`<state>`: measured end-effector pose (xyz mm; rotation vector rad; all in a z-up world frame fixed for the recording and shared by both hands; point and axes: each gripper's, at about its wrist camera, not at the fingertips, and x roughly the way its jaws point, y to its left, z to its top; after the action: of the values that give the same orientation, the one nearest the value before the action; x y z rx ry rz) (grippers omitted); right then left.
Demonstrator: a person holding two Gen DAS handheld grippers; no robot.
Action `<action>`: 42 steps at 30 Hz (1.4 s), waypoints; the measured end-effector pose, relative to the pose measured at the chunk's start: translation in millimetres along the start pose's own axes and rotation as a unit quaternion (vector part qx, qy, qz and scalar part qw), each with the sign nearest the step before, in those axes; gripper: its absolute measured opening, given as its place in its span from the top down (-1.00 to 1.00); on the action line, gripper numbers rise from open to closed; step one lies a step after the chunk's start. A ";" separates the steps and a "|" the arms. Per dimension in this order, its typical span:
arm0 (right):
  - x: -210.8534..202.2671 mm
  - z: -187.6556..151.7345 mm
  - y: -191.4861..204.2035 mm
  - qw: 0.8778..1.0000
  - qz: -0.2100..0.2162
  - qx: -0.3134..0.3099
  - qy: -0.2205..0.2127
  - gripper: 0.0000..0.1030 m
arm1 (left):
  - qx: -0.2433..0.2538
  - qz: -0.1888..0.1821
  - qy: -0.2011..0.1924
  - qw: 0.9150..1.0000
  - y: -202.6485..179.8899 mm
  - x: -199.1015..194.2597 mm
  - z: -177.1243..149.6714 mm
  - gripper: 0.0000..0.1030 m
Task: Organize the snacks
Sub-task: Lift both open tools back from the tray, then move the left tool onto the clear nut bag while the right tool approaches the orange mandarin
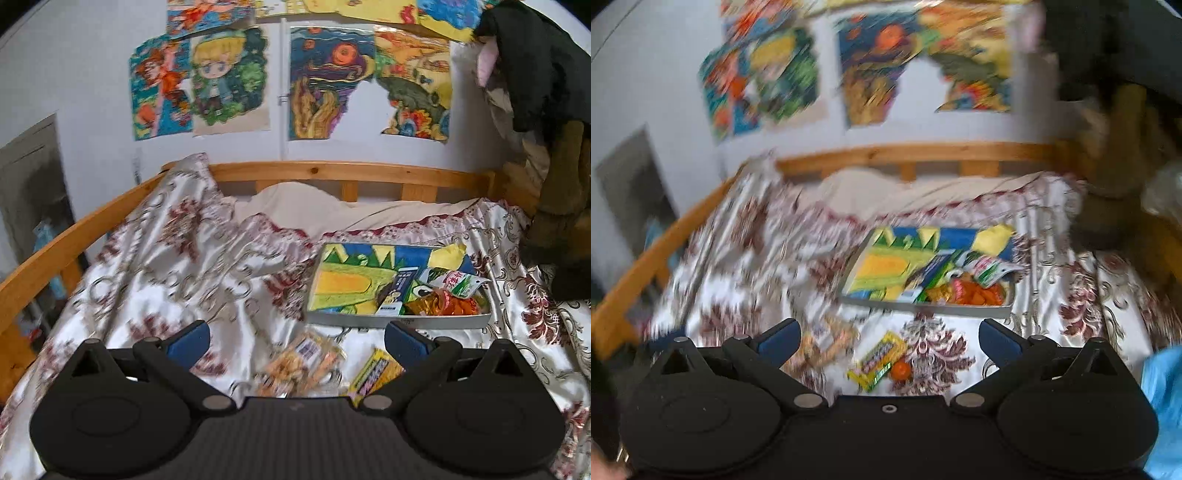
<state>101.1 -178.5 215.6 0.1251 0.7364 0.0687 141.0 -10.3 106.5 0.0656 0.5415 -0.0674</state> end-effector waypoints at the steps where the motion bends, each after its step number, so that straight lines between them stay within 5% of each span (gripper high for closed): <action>1: 4.9 2.5 -0.3 1.000 -0.001 -0.006 0.016 -0.99 | 0.002 -0.007 -0.003 1.000 -0.9 8.7 -1.9 -0.99; 9: 57.6 -12.9 -15.6 0.997 0.008 0.002 0.075 -0.99 | 0.037 -0.070 0.004 0.997 2.4 69.2 -34.1 -0.99; 15: 93.1 -58.3 -2.2 0.997 0.026 -0.069 -0.014 -0.99 | 0.049 -0.096 -0.001 0.994 21.0 78.4 -64.6 -0.99; 22: 127.3 -106.7 32.6 0.978 0.060 -0.197 -0.037 -0.99 | 0.041 -0.090 0.013 0.995 49.2 75.8 -82.6 -0.99; 33: 169.1 -126.2 35.5 0.979 0.106 -0.171 -0.028 -0.99 | 0.017 -0.136 0.032 0.990 66.5 123.3 -91.6 -0.99; 42: 200.9 -133.7 2.0 0.986 0.063 -0.157 -0.004 -0.88 | 0.004 -0.127 0.041 0.991 64.0 149.3 -87.6 -0.99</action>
<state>159.5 -143.2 -15.9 -0.1288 0.7005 0.3040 228.9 53.6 -42.7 0.0070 0.6287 -0.3175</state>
